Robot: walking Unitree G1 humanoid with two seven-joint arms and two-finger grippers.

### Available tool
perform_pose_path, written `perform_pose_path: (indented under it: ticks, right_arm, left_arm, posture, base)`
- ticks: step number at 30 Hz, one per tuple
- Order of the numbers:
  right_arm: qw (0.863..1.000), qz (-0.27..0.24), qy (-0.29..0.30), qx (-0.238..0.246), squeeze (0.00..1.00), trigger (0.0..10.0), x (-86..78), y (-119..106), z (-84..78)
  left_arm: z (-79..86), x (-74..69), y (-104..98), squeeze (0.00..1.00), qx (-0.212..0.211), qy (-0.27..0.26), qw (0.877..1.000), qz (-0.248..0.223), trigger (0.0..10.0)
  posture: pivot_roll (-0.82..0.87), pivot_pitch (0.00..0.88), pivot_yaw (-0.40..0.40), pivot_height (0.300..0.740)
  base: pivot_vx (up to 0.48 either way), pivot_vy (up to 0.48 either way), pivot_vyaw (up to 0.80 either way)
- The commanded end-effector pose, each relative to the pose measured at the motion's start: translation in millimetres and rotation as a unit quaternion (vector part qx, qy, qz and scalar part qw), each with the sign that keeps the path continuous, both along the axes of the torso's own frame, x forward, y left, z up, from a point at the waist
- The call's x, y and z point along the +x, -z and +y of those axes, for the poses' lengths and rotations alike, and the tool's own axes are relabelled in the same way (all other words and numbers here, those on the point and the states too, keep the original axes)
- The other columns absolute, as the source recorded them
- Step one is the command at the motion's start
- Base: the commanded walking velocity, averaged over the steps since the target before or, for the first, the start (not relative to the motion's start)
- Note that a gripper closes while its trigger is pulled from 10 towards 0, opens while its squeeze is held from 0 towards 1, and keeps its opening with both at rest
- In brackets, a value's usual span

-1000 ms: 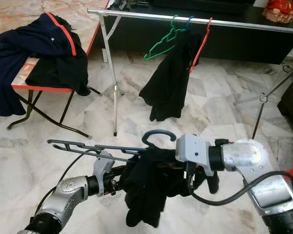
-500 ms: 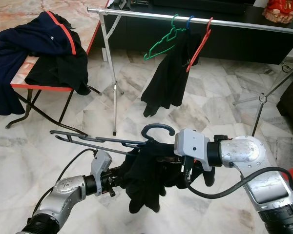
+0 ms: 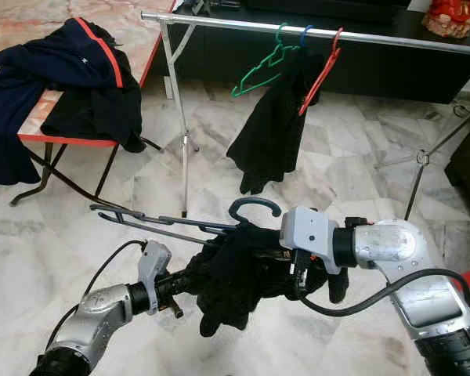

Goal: Hang hanger

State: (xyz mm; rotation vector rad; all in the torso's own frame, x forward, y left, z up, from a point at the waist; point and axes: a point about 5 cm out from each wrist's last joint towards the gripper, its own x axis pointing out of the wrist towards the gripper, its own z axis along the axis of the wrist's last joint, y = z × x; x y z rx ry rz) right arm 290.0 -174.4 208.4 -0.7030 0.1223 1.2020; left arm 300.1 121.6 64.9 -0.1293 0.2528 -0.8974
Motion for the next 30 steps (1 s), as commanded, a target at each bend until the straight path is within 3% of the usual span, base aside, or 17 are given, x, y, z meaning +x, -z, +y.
perform_pose_path:
  ticks: [1, 14, 16, 21, 25, 30]
  right_arm:
    - [1.000, -0.007, 0.018, -0.003, 0.00, 0.0, 0.2, -1, -9.4]
    - [0.999, 0.039, 0.010, -0.020, 0.00, 0.0, -16.5, 10, -28.3]
    - [0.994, 0.075, 0.005, -0.079, 0.00, 0.0, -25.2, 22, -44.9]
    - [0.983, 0.104, 0.028, -0.150, 0.00, 0.0, -32.5, 37, -69.0]
    - [0.979, 0.099, 0.064, -0.165, 0.00, 0.0, -30.1, 40, -79.3]
    - [0.980, 0.104, 0.063, -0.159, 0.00, 0.0, -34.6, 39, -81.7]
  left_arm:
    - [1.8, -4.7, 5, 0.00, 0.002, -0.006, 1.000, 0.009, 0.0]
    - [5.9, -5.4, 8, 0.00, 0.013, -0.022, 1.000, 0.013, 0.0]
    - [5.2, -7.7, 12, 0.00, 0.020, -0.020, 0.999, 0.019, 0.0]
    - [5.9, -9.4, 14, 0.00, 0.025, -0.023, 0.999, 0.022, 0.0]
    - [7.1, -10.7, 16, 0.00, 0.029, -0.025, 0.999, 0.026, 0.0]
    - [8.0, -10.8, 17, 0.00, 0.034, -0.026, 0.999, 0.028, 0.0]
  posture:
    - [-0.08, 0.241, -0.103, 0.740]
    - [-0.08, 0.245, -0.100, 0.740]
    - [-0.08, 0.244, -0.100, 0.740]
    - [-0.08, 0.247, -0.100, 0.740]
    - [-0.09, 0.246, -0.096, 0.740]
    - [-0.09, 0.248, -0.093, 0.740]
  base:
    - [0.000, 0.000, 0.00]
    - [0.000, 0.000, 0.00]
    - [0.000, 0.000, 0.00]
    - [0.000, 0.000, 0.00]
    - [0.000, 0.000, 0.00]
    - [0.000, 0.000, 0.00]
